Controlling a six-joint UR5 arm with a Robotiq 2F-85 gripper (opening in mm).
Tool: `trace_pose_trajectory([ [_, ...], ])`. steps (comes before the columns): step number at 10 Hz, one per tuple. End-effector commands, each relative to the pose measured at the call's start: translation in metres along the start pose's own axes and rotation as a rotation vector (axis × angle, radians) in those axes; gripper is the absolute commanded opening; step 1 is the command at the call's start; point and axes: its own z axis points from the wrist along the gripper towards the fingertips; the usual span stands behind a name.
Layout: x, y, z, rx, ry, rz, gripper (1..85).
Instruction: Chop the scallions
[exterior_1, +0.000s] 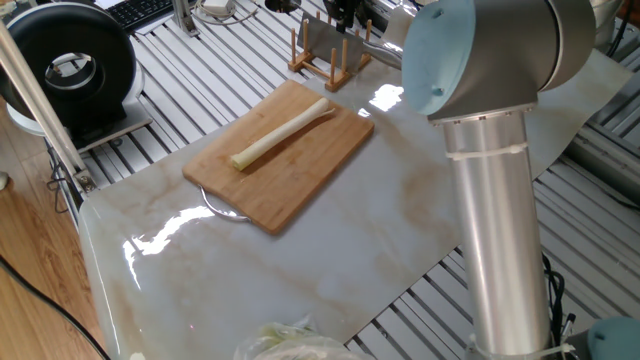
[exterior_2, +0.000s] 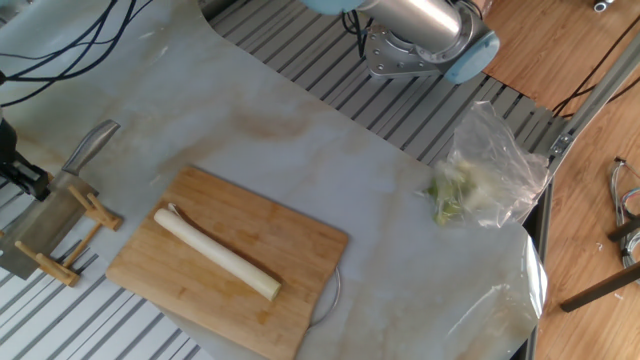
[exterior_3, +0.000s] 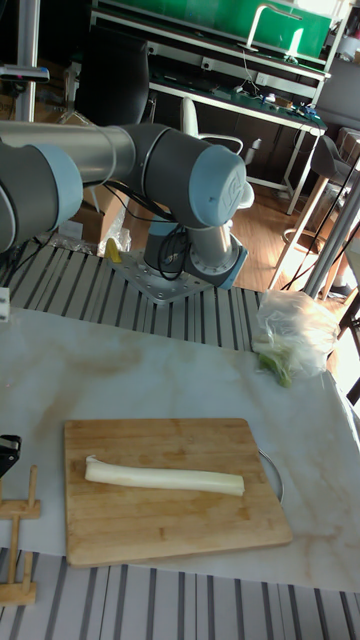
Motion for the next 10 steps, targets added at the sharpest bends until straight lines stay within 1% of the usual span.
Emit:
trace_pose_trajectory([
  [1,0.0002,0.0015,0.006,-0.008,-0.008,-0.019,29.0],
  [4,0.0003,-0.0031,0.0061,0.001,-0.009,-0.053,29.0],
  [8,-0.003,-0.0003,0.0086,-0.01,-0.014,-0.083,29.7],
  [10,-0.0035,0.0054,0.0086,-0.039,-0.017,-0.077,29.7],
])
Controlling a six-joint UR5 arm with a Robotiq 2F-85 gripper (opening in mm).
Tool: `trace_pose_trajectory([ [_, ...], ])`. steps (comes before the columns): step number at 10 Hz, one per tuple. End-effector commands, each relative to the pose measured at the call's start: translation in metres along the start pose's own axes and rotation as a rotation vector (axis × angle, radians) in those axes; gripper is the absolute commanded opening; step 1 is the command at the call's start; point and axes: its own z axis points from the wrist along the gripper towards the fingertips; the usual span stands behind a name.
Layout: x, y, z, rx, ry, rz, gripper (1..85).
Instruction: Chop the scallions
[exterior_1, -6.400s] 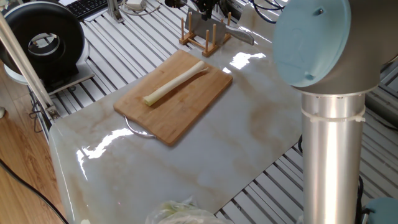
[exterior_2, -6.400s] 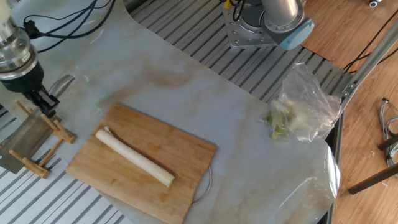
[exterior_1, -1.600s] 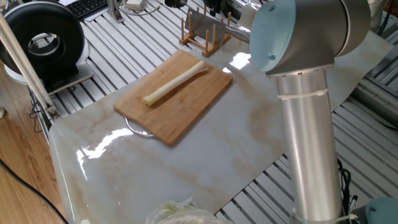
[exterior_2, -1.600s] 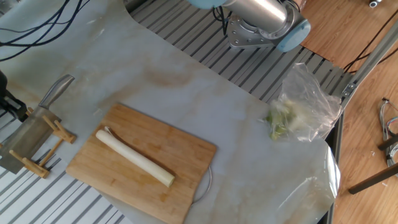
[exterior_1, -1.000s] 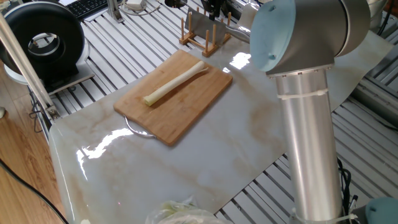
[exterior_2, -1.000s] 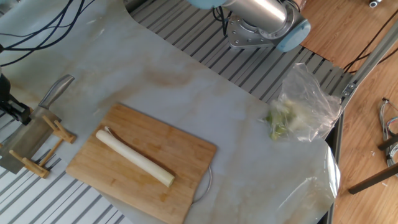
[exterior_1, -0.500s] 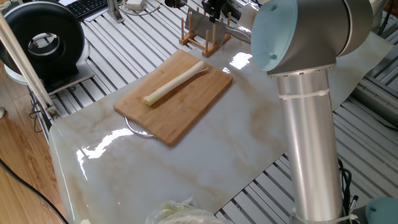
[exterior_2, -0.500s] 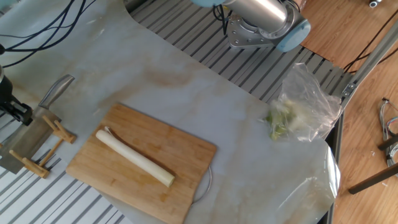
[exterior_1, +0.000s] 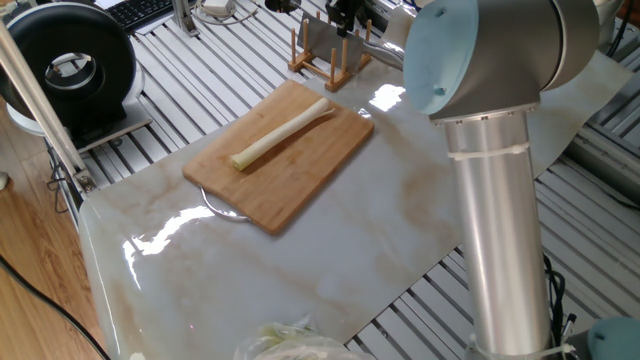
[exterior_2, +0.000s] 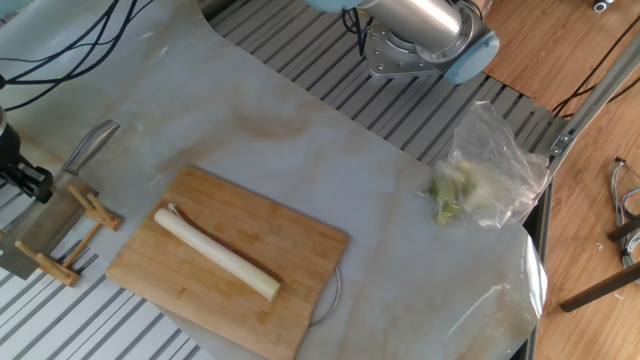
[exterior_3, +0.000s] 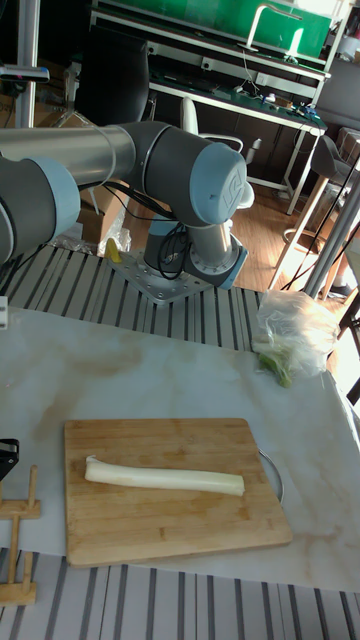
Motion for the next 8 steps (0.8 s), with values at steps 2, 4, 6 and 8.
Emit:
trace_pose_trajectory([
  [2,-0.0031,0.0057,0.0002,-0.041,-0.015,-0.001,29.7],
  [4,-0.0041,0.0053,0.0023,-0.045,-0.017,-0.002,29.3],
  [6,-0.0039,0.0045,0.0039,-0.048,-0.019,0.001,29.0],
  [8,-0.0028,0.0064,0.0065,-0.065,-0.024,0.001,29.0],
])
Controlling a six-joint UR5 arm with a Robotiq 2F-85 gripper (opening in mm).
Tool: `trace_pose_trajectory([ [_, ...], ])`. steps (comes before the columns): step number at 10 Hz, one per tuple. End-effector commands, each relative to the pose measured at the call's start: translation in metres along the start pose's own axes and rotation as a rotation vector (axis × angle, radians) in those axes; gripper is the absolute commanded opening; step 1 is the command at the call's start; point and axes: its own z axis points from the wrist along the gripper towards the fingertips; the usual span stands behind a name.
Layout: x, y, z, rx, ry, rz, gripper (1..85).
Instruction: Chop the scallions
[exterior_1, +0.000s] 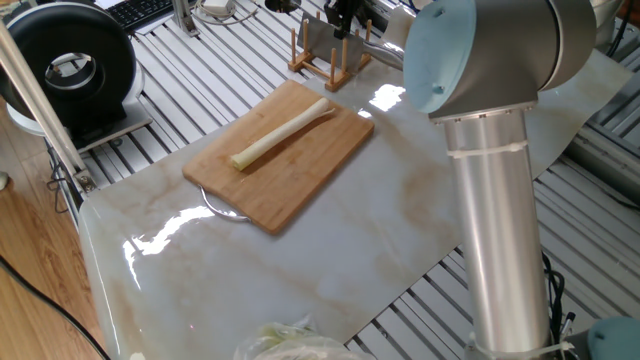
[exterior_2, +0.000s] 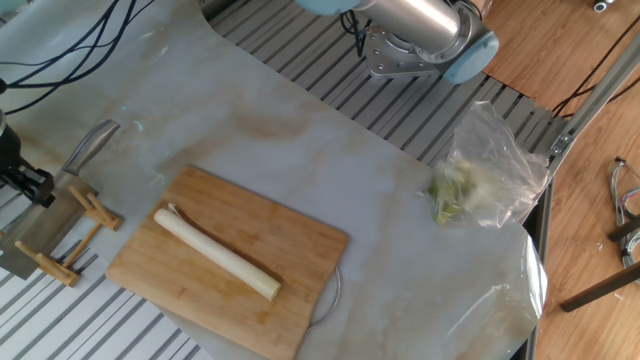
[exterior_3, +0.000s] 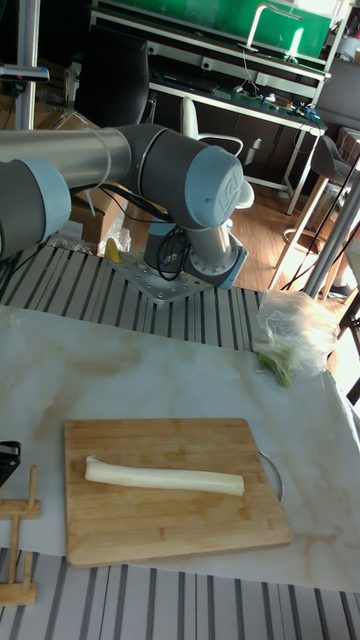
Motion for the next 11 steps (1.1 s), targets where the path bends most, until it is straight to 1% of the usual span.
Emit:
trace_pose_trajectory([
  [1,0.0001,0.0021,0.0019,-0.025,-0.012,-0.001,29.0],
  [3,-0.0012,0.0009,0.0025,-0.029,-0.015,-0.002,29.0],
  [4,-0.0046,-0.0012,0.0038,-0.034,-0.022,0.01,29.0],
  [6,-0.0049,0.0015,0.007,-0.077,-0.015,0.038,28.3],
  [8,-0.0028,0.0067,0.0077,-0.102,-0.009,0.062,28.3],
  [11,0.0019,0.0044,0.0109,-0.107,-0.008,0.056,28.3],
])
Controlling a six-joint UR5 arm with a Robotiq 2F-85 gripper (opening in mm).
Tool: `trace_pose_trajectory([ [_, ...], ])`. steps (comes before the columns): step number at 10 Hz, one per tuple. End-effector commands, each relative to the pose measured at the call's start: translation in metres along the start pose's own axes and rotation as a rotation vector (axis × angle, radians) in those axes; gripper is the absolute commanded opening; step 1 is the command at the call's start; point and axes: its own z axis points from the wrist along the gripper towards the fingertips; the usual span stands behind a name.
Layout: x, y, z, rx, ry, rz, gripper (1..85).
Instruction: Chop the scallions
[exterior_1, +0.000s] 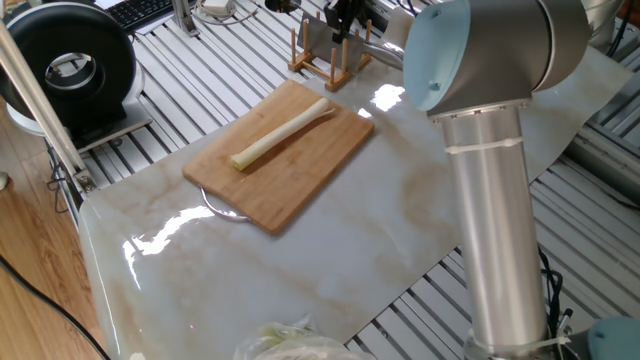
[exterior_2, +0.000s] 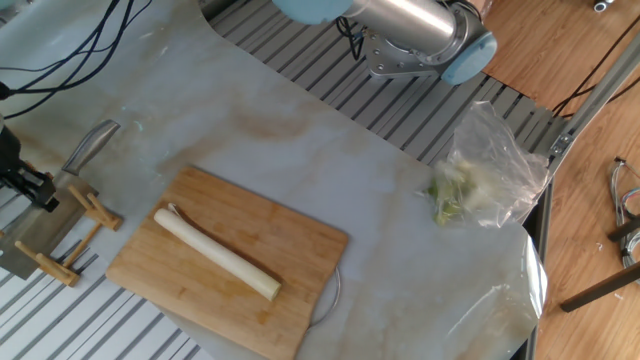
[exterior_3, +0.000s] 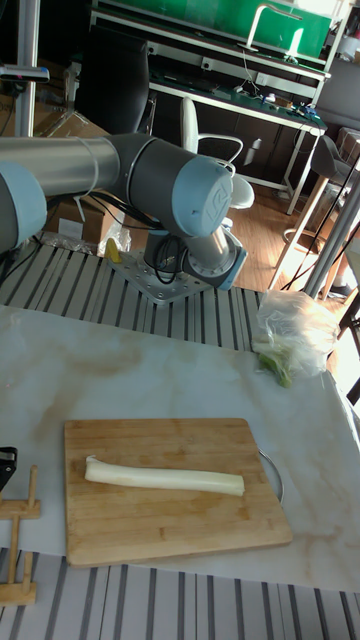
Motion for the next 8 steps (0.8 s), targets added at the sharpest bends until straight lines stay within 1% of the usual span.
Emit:
trace_pose_trajectory([
  [1,0.0019,0.0019,0.0017,-0.022,-0.005,0.007,28.3],
  [4,0.0022,0.0038,0.0047,-0.024,-0.007,0.007,28.3],
  [8,0.0018,0.003,0.0076,-0.016,-0.01,0.01,28.3],
])
